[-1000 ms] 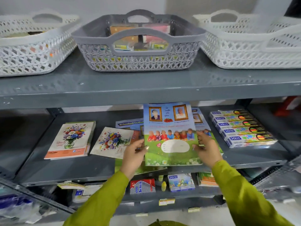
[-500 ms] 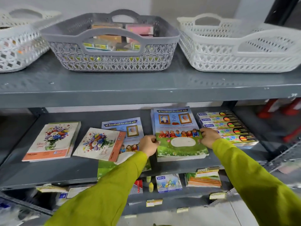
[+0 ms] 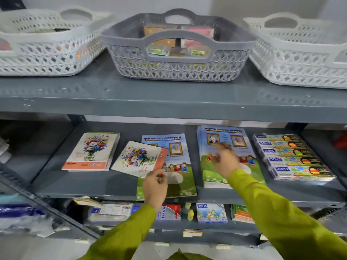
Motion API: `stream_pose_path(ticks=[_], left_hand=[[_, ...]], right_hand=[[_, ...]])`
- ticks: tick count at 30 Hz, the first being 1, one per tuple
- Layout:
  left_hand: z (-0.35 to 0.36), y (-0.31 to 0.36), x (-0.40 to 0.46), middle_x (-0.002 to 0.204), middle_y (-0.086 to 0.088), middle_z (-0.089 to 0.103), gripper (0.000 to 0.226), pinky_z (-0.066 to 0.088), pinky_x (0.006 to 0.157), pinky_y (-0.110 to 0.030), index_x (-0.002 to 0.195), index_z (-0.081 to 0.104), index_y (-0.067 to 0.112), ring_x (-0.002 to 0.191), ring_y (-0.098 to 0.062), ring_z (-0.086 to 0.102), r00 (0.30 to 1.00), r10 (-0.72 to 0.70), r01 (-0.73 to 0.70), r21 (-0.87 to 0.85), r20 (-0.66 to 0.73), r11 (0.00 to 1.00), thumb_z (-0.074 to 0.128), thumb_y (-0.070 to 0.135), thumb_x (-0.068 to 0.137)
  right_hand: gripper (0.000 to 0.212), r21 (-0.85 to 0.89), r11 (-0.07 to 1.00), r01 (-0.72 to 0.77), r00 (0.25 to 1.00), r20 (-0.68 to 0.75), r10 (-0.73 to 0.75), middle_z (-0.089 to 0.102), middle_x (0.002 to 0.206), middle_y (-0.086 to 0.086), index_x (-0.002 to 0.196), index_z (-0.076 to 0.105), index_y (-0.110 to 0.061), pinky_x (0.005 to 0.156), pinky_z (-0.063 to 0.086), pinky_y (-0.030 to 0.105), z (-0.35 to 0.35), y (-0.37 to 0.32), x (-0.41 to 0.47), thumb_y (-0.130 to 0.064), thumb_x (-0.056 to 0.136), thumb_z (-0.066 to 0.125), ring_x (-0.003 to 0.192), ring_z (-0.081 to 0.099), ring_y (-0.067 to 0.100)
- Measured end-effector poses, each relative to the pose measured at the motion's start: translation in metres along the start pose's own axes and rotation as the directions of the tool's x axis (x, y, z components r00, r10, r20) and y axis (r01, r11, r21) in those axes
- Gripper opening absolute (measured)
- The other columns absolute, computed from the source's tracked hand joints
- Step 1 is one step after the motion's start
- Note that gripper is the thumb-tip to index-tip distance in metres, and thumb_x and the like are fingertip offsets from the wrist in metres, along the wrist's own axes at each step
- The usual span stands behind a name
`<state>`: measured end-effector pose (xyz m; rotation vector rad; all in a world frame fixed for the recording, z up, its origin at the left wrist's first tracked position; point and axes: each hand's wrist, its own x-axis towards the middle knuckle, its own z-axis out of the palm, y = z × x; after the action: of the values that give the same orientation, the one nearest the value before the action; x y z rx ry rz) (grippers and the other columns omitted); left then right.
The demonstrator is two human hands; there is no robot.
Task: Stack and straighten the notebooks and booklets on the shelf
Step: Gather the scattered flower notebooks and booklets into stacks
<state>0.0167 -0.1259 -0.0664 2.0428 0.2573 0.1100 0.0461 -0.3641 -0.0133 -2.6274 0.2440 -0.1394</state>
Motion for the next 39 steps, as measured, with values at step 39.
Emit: stream_pose_path(ticks=[39], left_hand=[[-0.137,-0.045,0.041,0.111,0.004,0.066,0.048,0.057,0.063,-0.012,0.133,0.055,0.032,0.102,-0.007,0.062,0.955,-0.073,0.186,-0.392,0.286,0.901,0.053,-0.001,0.098]], right_hand=[[0.027,0.559,0.821,-0.112,0.993,0.103,0.065,0.072,0.087,0.003,0.086,0.060,-0.028,0.069,0.058,0.034,0.118,-0.082,-0.069,-0.004,0.081,0.070,0.079,0.069,0.019]])
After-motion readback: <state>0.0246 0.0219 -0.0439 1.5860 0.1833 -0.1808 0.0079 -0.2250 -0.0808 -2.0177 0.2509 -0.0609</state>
